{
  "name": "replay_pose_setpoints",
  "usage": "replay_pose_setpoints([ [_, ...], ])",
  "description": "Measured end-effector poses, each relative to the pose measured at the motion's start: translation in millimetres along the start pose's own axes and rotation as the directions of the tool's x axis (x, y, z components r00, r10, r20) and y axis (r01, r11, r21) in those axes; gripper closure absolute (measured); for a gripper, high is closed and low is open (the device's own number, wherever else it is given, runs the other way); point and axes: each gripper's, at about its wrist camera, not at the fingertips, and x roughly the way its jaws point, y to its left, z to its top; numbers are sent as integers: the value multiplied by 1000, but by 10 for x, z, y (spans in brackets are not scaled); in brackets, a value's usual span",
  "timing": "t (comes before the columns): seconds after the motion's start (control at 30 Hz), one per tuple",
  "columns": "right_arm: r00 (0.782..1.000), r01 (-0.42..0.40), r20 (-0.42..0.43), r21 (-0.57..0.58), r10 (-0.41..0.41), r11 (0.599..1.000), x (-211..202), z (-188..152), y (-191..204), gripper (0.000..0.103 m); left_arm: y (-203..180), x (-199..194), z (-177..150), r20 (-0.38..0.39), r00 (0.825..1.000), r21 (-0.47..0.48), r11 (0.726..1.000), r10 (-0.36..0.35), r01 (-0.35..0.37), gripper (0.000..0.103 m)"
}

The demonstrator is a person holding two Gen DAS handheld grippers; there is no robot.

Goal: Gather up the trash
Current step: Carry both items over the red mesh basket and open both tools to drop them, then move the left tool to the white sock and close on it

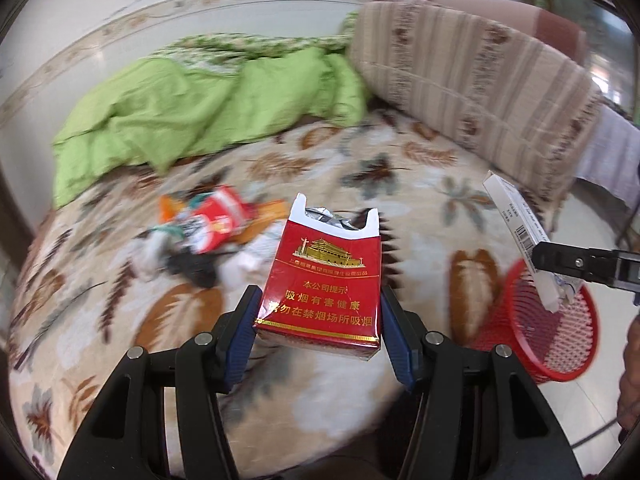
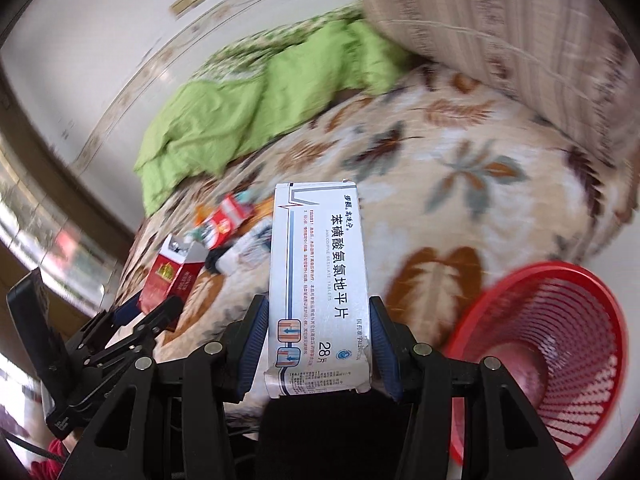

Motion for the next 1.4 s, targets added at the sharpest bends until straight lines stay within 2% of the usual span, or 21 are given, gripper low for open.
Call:
replay_pose_setpoints([
  [0.2,996,76,40,129,-82,989,-408,-68,-601,50,-560,147,131,-63,985,60,984,-163,167,46],
  [0.4,988,136,41,242,-150,961,-691,-205,-1125,50,-1261,337,219,-152,943,127,940,-297,317,46],
  [0.57,982,173,24,304,-189,937,-791,-323,-1426,49,-1741,487,230,-215,908,165,903,-359,396,46],
  [0.67,978,194,7,323,-207,926,-828,-370,-1552,49,-1928,539,220,-248,890,175,886,-383,430,33],
  [0.77,970,228,2,325,-242,918,-853,-373,-1603,46,-1909,504,219,-236,890,171,885,-389,433,32],
  [0.87,970,228,13,315,-245,921,-851,-340,-1608,46,-1760,483,238,-206,910,162,905,-360,394,32],
  [1.0,981,179,22,277,-193,944,-713,-221,-1431,46,-1423,479,246,-184,928,105,932,-326,348,32],
  [1.2,996,89,-15,168,-88,982,-292,-36,-916,46,-650,460,168,-153,959,-12,971,-237,238,32],
  [1.4,997,23,-75,67,-18,997,210,83,-362,46,19,435,20,-139,981,-98,987,-139,126,32],
])
